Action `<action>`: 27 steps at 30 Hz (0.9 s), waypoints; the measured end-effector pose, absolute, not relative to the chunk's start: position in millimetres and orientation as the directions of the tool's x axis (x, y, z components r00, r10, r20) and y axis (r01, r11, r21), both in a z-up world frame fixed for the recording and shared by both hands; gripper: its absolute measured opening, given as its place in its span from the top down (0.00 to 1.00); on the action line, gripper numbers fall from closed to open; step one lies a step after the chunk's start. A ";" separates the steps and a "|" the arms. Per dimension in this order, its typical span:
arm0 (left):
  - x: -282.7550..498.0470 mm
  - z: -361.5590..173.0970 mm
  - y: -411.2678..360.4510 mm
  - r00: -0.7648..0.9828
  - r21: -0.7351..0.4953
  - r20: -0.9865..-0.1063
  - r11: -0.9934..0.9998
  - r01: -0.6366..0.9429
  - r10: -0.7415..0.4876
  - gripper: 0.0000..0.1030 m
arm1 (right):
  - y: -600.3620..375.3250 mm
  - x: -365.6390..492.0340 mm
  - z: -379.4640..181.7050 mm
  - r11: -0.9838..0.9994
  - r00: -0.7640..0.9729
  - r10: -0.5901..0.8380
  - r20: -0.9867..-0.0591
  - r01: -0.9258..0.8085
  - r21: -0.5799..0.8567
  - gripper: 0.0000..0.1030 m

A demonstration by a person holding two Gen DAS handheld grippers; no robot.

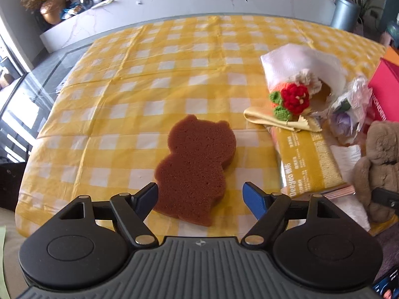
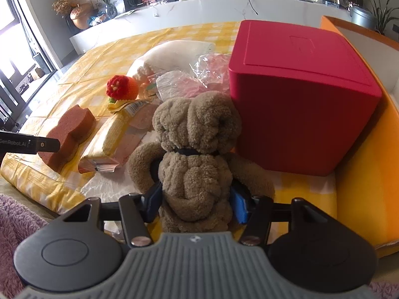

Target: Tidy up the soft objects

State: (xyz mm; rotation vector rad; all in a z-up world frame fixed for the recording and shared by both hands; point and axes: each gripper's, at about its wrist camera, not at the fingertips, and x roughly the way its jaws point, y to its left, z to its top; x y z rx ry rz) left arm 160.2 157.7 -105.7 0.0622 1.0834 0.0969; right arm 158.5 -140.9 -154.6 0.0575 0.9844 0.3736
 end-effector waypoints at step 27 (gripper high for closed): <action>159.9 -99.4 167.7 0.457 0.245 -0.851 0.966 -0.087 0.257 0.66 | -145.0 150.9 -150.0 0.933 0.504 0.340 -0.794 -0.287 0.218 0.51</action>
